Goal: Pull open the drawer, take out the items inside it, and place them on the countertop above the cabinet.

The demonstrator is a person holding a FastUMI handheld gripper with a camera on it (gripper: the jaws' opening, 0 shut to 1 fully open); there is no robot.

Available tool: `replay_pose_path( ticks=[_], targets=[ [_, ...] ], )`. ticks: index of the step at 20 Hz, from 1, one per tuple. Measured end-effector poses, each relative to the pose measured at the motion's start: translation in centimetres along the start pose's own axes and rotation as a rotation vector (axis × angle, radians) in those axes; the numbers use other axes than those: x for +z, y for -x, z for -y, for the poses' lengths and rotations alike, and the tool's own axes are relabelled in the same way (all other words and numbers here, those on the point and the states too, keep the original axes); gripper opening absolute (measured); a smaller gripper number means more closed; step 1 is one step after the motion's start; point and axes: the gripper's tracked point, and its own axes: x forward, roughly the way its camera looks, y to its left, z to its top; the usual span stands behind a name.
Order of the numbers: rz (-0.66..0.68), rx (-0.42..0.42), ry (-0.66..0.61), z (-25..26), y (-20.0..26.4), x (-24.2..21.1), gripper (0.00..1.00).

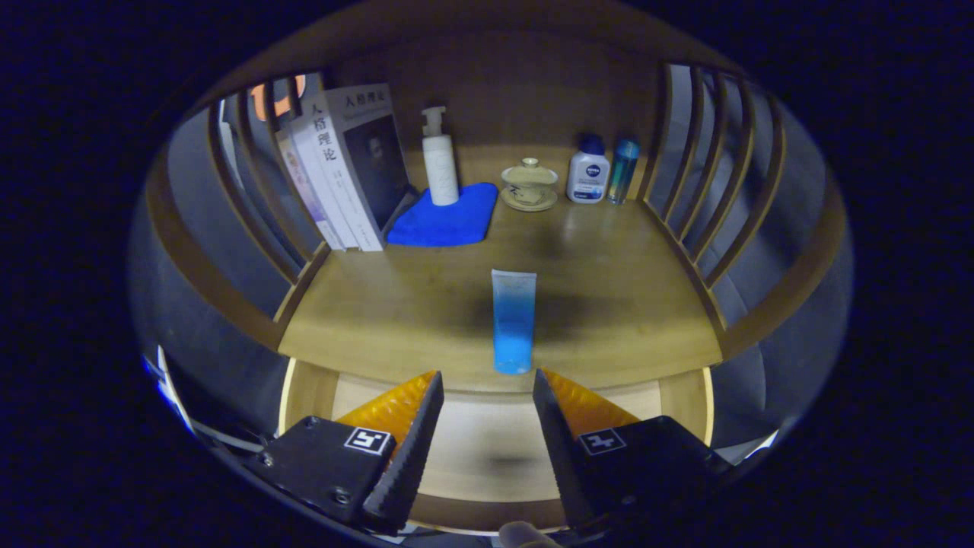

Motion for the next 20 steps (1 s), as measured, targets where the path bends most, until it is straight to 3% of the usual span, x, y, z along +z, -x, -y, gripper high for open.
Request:
replay_pose_path(
  ticks=[10, 13, 15, 20],
  targets=[
    [0.361, 0.046, 0.044, -0.3, 9.8, -4.0, 0.76],
    [0.519, 0.017, 0.066, 0.5, 13.5, -5.3, 0.85],
    [0.600, 0.007, 0.084, 0.6, 15.3, -6.7, 1.00],
    [0.728, 0.019, 0.050, 1.4, 17.5, -10.5, 1.00]
  ],
)
